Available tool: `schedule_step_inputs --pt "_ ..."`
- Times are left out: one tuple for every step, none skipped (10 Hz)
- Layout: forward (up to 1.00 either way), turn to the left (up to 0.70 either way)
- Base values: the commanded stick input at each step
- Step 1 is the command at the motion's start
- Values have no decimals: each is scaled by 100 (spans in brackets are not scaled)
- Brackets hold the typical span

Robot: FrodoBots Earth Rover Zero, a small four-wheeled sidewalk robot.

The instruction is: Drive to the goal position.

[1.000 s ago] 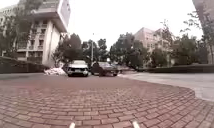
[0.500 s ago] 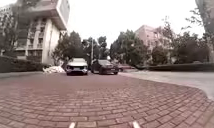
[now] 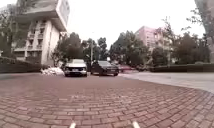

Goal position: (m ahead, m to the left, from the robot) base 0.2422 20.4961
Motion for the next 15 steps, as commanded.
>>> schedule_step_inputs --pt "70 0" --pt "70 0" --pt "70 0" --pt "70 0" --pt "70 0" --pt "70 0" --pt "70 0" --pt "70 0" --pt "70 0" --pt "70 0" --pt "70 0" --pt "70 0" --pt "70 0" --pt "70 0" --pt "70 0"
